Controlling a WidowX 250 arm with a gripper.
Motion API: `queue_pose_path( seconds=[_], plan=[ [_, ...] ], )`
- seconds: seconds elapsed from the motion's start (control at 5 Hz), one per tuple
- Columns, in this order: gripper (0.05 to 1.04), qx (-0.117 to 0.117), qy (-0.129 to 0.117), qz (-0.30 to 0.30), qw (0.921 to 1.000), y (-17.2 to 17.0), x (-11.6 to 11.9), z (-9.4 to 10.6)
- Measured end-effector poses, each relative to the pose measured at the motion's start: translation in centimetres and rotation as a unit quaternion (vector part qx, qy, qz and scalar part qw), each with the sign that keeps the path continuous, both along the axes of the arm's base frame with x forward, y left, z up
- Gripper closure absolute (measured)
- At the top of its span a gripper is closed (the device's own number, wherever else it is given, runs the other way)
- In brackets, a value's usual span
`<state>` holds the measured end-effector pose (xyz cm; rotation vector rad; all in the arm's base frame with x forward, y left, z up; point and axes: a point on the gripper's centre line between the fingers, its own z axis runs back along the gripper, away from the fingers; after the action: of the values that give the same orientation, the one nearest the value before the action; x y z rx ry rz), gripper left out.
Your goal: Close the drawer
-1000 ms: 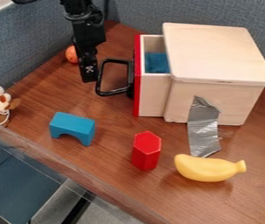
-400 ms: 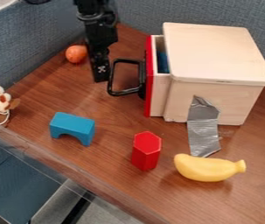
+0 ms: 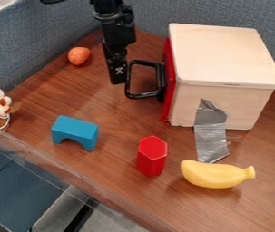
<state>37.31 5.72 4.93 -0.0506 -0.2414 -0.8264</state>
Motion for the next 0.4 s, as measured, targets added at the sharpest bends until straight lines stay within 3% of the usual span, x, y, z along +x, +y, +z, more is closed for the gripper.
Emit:
queue_pose_path(
  seconds=[0.4],
  plan=[
    [0.084,-0.002,-0.001,0.002,1.0000,-0.10,0.09,0.08]
  ],
)
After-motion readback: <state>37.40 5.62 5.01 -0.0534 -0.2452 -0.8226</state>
